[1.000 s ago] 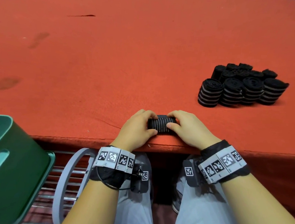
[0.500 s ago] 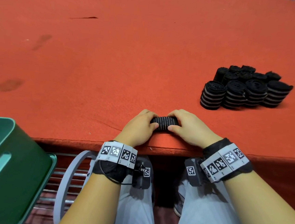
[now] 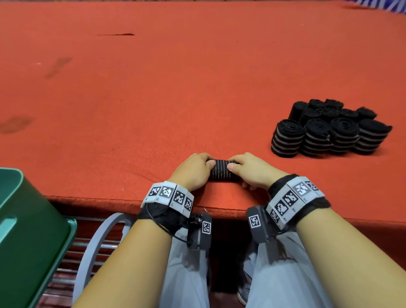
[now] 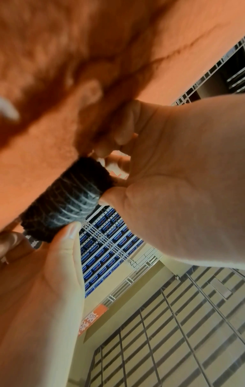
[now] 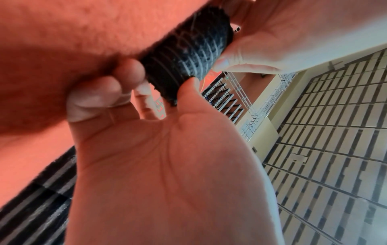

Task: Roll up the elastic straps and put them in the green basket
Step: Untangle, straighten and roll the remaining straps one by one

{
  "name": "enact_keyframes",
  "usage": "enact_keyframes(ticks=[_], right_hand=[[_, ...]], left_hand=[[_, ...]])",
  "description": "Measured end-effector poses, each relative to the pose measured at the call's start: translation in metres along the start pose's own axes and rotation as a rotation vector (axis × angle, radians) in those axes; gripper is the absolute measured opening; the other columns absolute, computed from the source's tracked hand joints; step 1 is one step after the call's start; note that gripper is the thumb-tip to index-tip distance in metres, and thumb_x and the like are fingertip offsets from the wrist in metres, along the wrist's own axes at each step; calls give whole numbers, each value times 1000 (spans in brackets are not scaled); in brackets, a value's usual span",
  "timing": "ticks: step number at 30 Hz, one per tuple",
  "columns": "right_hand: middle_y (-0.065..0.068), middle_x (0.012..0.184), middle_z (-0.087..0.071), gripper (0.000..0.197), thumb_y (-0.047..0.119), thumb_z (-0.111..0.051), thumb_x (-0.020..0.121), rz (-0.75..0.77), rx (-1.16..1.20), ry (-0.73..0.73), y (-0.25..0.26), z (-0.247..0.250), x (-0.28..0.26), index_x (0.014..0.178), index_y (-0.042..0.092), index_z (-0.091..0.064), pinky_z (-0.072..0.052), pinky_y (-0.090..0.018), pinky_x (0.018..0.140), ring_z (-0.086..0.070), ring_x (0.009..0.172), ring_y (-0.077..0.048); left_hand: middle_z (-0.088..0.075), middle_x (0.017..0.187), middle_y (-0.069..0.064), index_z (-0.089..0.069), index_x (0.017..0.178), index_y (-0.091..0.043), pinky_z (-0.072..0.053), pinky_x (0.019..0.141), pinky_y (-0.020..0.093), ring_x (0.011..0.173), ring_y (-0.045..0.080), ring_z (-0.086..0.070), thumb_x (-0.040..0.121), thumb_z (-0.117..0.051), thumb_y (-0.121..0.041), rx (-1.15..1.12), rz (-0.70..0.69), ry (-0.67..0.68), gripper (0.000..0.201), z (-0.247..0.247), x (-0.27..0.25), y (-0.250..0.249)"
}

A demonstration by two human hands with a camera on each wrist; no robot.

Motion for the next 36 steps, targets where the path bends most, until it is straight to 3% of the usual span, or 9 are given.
enact_keyframes(ticks=[7,11,14,18,22,25,28,33,36], right_hand=[[-13,87,-63,21,23,-48,103,-6,88,15,4,1,-6,113,11,-61,-50,-24,46,-60,56,-16],[-12,85,-68,18,19,-57,97,72,89,-51,5,3,-19,111,10,-65,-52,-29,55,-62,61,-18],[-12,91,-72,18,19,-63,93,116,45,-85,8,5,-31,109,12,-69,-55,-33,66,-64,64,-18],[-5,94,-66,24,17,-66,93,135,67,-60,9,8,-47,116,14,-66,-47,-16,49,-57,57,-9],[-8,98,-64,30,14,-69,90,168,92,-52,13,25,-57,119,16,-65,-57,-34,64,-60,64,-19],[-4,85,-61,28,14,-72,87,200,117,-79,16,49,-61,114,19,-66,-46,-21,54,-53,56,-12],[4,87,-59,32,18,-78,82,242,121,-168,18,82,-63,113,21,-69,-41,-12,55,-51,53,3],[-3,101,-63,32,21,-81,81,265,157,-243,13,140,-55,112,18,-71,-53,-28,64,-61,68,-20],[-4,101,-64,26,17,-81,80,260,194,-282,0,177,-44,105,19,-73,-61,-38,65,-69,70,-27]], left_hand=[[-59,119,13,-56,120,-18,-51,90,45,102,31,-60,103,-43,-34,-13,34,20,26,0,-2,-4],[-62,100,7,-50,111,-17,-49,67,31,77,20,-59,96,-58,-32,-49,4,86,23,2,-11,-12],[-61,100,4,-51,108,-17,-48,72,32,83,18,-59,90,-68,-28,-44,-3,69,27,6,-18,-16],[-63,96,6,-54,104,-17,-49,71,31,78,17,-59,84,-76,-20,-130,-4,70,30,4,-30,-18],[-62,90,4,-53,105,-14,-46,63,27,69,13,-55,82,-78,-11,-194,-42,52,34,9,-38,-30],[-62,92,4,-54,119,-12,-47,70,28,69,11,-56,81,-78,-7,-224,-89,39,46,18,-37,-50],[-60,82,-4,-53,130,-8,-48,63,19,64,7,-57,82,-76,-4,-234,-130,36,54,29,-29,-75],[-65,83,4,-57,119,-6,-57,73,35,69,17,-63,84,-74,-1,-264,-166,56,40,41,-2,-124],[-62,91,2,-57,111,-9,-56,68,34,70,17,-63,82,-76,-3,-281,-189,26,34,42,25,-154]])
Point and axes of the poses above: each hand's wrist, its own x-axis towards the middle knuckle, its own z-axis out of the back of the hand, y = z × x, the point moved 4 cm from there along x, towards the middle knuckle
